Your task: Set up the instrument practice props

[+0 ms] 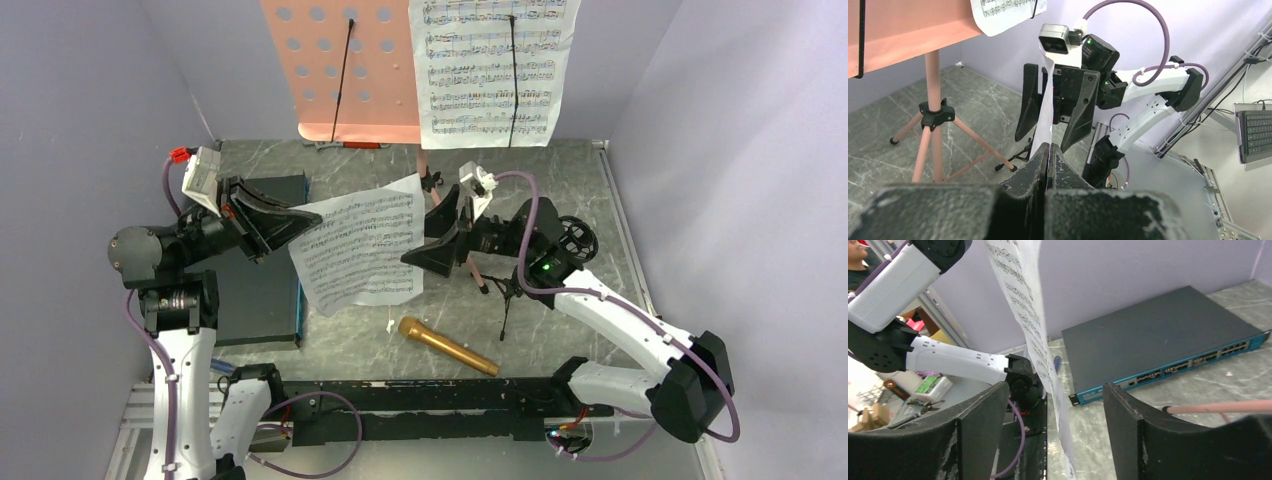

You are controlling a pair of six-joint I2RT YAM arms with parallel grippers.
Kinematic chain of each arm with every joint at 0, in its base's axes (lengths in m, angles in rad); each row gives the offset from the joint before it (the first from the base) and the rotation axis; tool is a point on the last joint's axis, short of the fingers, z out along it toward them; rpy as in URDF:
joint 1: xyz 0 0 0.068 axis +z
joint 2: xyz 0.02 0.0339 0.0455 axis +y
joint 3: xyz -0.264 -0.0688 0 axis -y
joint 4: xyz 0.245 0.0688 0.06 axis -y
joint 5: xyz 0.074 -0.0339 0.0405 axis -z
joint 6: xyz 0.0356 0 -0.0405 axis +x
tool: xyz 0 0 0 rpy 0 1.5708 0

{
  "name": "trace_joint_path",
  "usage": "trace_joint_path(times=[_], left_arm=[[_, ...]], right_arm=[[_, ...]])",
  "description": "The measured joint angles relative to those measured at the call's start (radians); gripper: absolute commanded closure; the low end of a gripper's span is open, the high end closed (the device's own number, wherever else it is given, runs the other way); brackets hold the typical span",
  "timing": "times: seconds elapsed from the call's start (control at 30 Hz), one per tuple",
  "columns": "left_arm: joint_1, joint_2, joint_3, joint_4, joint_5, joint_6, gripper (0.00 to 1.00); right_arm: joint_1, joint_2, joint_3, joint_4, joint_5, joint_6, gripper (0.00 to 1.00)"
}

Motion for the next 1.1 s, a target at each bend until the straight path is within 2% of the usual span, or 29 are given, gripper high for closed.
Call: trace_joint_path(times=[0.2, 0.47, 0.57, 0.87, 1.0, 1.1], left_arm=[[0.000, -0.009, -0.008, 0.000, -0.002, -0.003, 0.97], [0.000, -0.011, -0.013, -0.018, -0.003, 0.002, 0.96], [0.000, -0.014, -0.013, -0.056, -0.007, 0.024, 0.87], [0.000, -0.014, -0.013, -0.161, -0.016, 0.096, 0.36], [0.000, -0.013, -0.012, -0.212, -0.020, 0.136, 0.21], [0.000, -0.013, -0.007, -0.272, -0.023, 0.187, 0.18]], right_arm=[[0.046, 0.050, 0.003, 0.050, 0.000, 0.029, 0.58], [0.074, 0.064, 0.023, 0.066, 0.010, 0.033, 1.00], [0.075, 0.063, 0.028, 0.059, 0.023, 0.023, 1.00], [0.075, 0.034, 0.034, -0.011, 0.062, -0.024, 1.00], [0.075, 0.011, 0.050, -0.056, 0.084, -0.048, 1.00], [0.075, -0.014, 0.069, -0.108, 0.112, -0.070, 1.00]])
